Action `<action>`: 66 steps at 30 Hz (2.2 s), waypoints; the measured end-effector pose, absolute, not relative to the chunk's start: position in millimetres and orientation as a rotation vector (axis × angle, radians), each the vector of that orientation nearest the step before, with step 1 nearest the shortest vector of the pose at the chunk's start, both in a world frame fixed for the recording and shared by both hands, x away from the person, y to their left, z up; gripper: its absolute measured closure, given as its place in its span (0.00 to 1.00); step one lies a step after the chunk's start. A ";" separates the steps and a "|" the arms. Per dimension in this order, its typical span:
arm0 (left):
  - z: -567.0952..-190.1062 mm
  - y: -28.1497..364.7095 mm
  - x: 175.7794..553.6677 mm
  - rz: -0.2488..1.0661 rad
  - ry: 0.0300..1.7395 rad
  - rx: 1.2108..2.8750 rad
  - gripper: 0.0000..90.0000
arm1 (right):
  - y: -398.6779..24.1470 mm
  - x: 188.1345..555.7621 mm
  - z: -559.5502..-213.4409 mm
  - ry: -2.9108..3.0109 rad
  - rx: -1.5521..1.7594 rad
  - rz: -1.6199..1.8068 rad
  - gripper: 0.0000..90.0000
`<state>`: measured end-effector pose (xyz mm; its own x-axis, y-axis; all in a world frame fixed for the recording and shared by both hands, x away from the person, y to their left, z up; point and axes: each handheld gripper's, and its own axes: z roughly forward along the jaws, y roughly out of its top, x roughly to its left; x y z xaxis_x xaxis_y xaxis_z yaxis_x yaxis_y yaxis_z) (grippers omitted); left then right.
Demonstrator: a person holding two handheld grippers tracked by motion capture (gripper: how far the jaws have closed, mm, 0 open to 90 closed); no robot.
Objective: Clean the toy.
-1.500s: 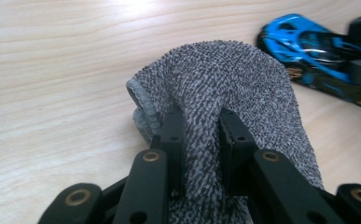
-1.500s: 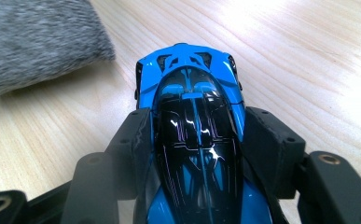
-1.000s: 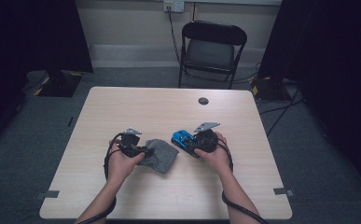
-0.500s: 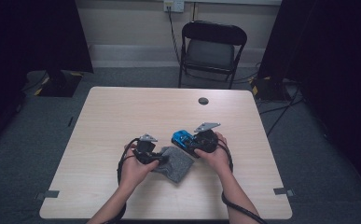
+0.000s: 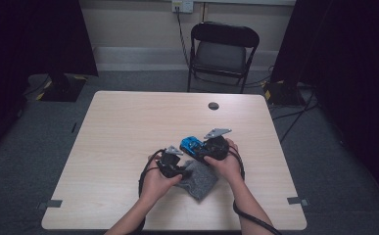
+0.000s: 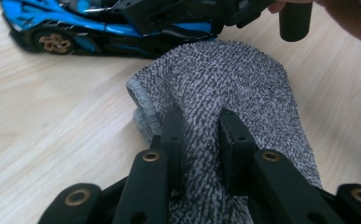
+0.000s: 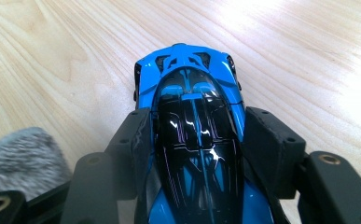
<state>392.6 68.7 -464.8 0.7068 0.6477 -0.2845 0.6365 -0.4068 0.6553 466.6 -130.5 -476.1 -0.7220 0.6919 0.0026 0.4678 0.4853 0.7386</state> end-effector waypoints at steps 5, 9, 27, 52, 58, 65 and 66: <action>-470.0 61.7 401.2 0.023 0.994 2.149 0.83 | -130.2 467.0 -475.8 2.441 0.979 1.075 0.47; -474.6 60.2 408.8 0.041 1.021 2.154 0.82 | -130.3 466.5 -476.0 2.438 0.980 1.076 0.47; -474.3 75.4 425.9 0.108 1.084 2.134 0.82 | -129.8 464.6 -474.9 2.441 0.979 1.053 0.47; -473.4 107.6 441.8 0.192 1.194 2.093 0.82 | -129.5 464.7 -474.1 2.449 0.965 1.037 0.47; -472.8 120.1 447.9 0.216 1.239 2.075 0.82 | -129.6 464.7 -474.2 2.449 0.965 1.039 0.47; -472.3 129.3 453.3 0.223 1.268 2.065 0.82 | -128.8 465.1 -473.6 2.452 0.966 1.032 0.47; -472.1 129.8 453.9 0.226 1.271 2.062 0.82 | -128.8 465.2 -473.7 2.452 0.964 1.031 0.47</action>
